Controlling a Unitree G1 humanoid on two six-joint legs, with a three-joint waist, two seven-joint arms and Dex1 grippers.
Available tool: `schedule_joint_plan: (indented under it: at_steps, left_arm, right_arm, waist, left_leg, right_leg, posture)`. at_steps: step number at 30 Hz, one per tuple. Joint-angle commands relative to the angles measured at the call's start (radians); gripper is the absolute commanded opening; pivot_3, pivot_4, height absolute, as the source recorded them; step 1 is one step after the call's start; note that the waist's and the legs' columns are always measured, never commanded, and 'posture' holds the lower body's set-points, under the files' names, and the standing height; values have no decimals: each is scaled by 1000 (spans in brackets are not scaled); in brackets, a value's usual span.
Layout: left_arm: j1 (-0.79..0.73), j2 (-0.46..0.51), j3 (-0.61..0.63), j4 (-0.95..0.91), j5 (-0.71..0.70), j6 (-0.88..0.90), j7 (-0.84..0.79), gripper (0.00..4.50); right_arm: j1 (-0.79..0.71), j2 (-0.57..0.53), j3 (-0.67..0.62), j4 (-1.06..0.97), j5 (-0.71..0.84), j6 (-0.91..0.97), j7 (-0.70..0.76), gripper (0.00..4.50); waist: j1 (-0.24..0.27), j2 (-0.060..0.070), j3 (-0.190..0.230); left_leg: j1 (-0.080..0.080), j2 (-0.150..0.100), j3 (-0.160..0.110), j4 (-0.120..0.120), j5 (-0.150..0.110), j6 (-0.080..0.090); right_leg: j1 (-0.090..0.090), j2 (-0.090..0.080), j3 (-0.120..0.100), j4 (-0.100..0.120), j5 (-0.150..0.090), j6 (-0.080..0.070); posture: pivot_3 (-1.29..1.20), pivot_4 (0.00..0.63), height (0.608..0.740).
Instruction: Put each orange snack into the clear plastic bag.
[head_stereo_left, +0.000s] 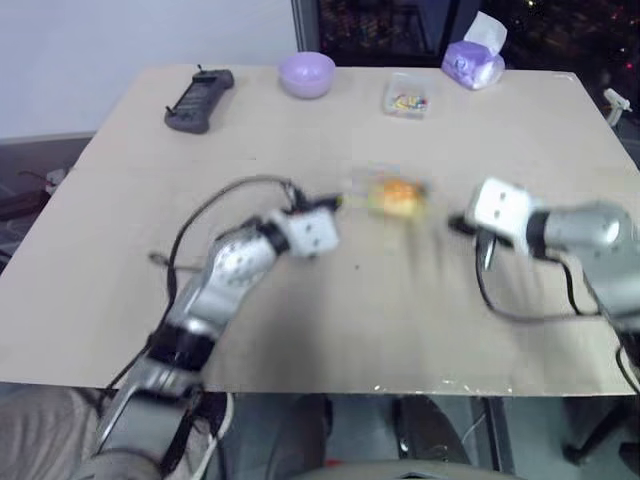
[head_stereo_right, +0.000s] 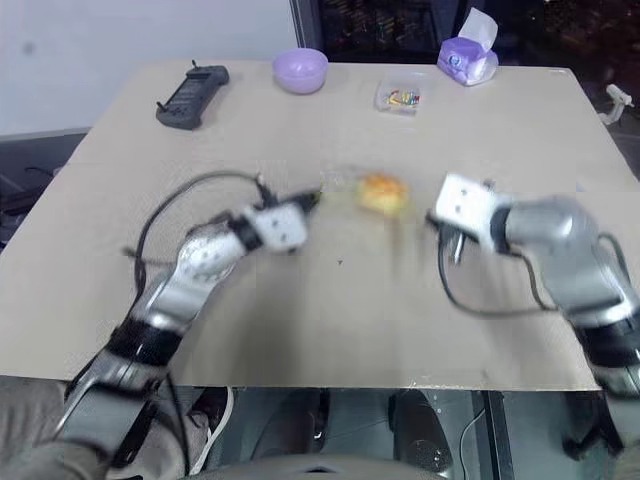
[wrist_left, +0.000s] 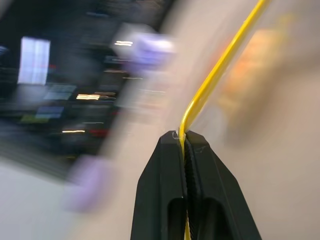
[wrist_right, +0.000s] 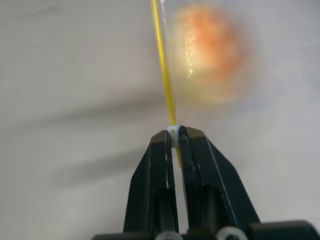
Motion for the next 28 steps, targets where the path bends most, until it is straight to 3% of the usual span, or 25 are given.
schedule_joint_plan:
  at_steps: [1, 3, 7, 11, 16, 19, 28]
  left_arm:
    - [46, 26, 55, -147, -85, 128, -82, 1305]
    - [74, 21, 67, -193, -112, 182, -99, 2236]
    - [130, 17, 118, -281, -190, 321, -129, 3924]
    - [189, 40, 258, -400, -434, 550, -211, 3924]
    - [237, 89, 488, -461, -710, 754, -265, 3924]
    - [315, 146, 548, -466, -713, 733, -304, 3924]
    - [371, 168, 595, -486, -766, 743, -294, 3924]
  right_arm:
    - [24, -30, -38, -52, 4, 36, -16, 399]
    - [62, -59, -53, -71, 24, 45, 10, 1028]
    - [142, -132, -144, -121, 131, 87, 82, 2757]
    - [201, -142, -336, -94, 290, 95, 142, 2757]
    - [229, -72, -568, 100, 372, -26, 93, 2757]
    - [217, -20, -665, 215, 419, -105, 73, 2757]
    - [322, -60, -672, 263, 509, -109, 209, 2757]
  waist:
    - [2, 1, 1]
    - [5, 0, 1]
    - [11, 0, 1]
    - [4, 0, 1]
    - [6, -1, 1]
    - [5, 0, 1]
    - [8, 0, 1]
  left_leg:
    - [0, 0, 0, 3, -2, 4]
    - [3, 0, -1, 7, -3, 4]
    - [19, 1, -5, 7, -4, 5]
    - [17, 2, -4, 7, -4, 5]
    - [18, 3, -4, 7, -4, 5]
    - [18, 3, -2, 7, -4, 5]
    - [19, 3, -2, 7, -4, 6]
  right_leg:
    - [1, 0, 0, 2, 0, 0]
    - [4, 2, -1, 5, 1, -1]
    - [25, 2, -6, -2, 0, -1]
    - [23, 2, -5, -1, 1, -1]
    - [23, 3, -6, -1, 1, -1]
    - [23, 2, -4, -2, 1, -1]
    - [23, 2, -3, -1, 1, -1]
  posture:
    - [0, 150, 740]
    - [0, 150, 740]
    - [0, 150, 740]
    - [0, 150, 740]
    - [0, 150, 740]
    - [0, 150, 740]
    - [0, 150, 740]
